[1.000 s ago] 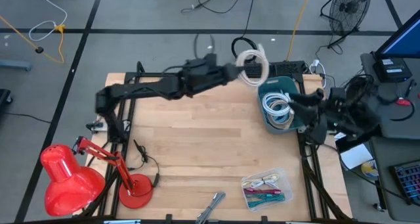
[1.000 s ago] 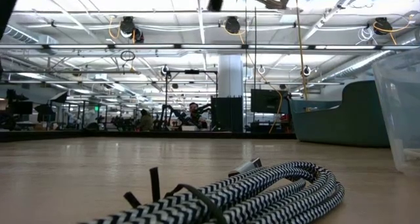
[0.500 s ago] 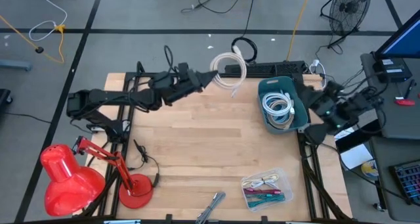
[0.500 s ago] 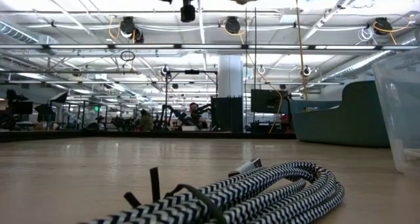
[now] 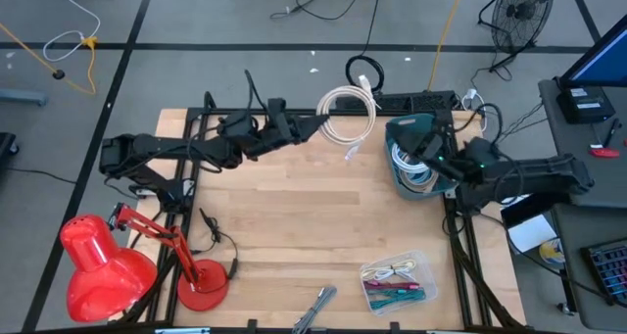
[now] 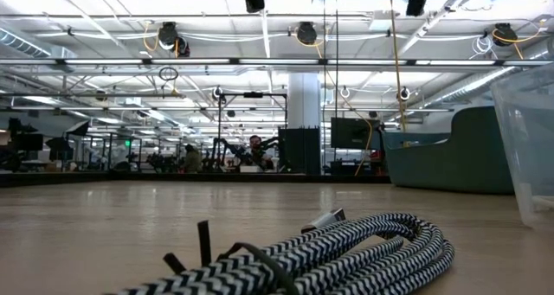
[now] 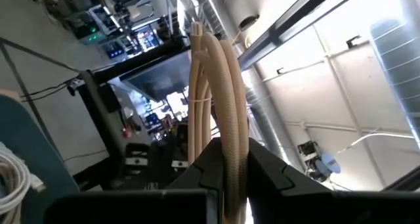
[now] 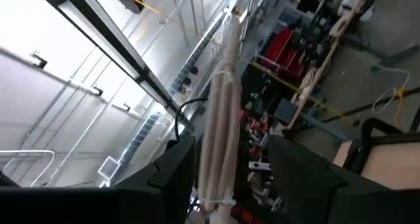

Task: Pick & Place USB Port
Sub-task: Put the light brown hdmi cable into the blue bin

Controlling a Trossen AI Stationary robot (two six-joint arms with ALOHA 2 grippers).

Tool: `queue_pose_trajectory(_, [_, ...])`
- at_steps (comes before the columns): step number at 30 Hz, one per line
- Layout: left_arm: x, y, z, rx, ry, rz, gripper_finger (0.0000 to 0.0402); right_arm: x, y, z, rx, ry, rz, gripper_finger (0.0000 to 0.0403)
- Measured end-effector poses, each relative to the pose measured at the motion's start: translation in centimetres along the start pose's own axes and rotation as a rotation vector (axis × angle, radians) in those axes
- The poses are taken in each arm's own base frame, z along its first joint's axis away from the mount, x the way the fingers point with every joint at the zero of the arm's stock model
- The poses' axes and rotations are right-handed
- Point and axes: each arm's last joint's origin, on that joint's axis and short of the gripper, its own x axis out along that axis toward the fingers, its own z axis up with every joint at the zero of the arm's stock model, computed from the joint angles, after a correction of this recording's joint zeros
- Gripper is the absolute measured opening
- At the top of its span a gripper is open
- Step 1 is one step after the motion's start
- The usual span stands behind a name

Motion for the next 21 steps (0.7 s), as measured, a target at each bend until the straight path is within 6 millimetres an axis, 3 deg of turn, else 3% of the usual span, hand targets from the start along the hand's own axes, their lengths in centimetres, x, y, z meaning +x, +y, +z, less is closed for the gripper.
queue_pose_trajectory(11, [0.0, 0.4, -0.5, 0.011, 0.037, 0.041, 0.0035, 2.1, -2.1, -0.7, 0.043, 0.054, -0.027, 0.0187])
queue_pose_trajectory(21, [0.0, 0.5, -0.2, 0.009, 0.043, 0.047, 0.0035, 3.1, -1.9, -1.2, 0.117, 0.047, 0.09, 0.0227])
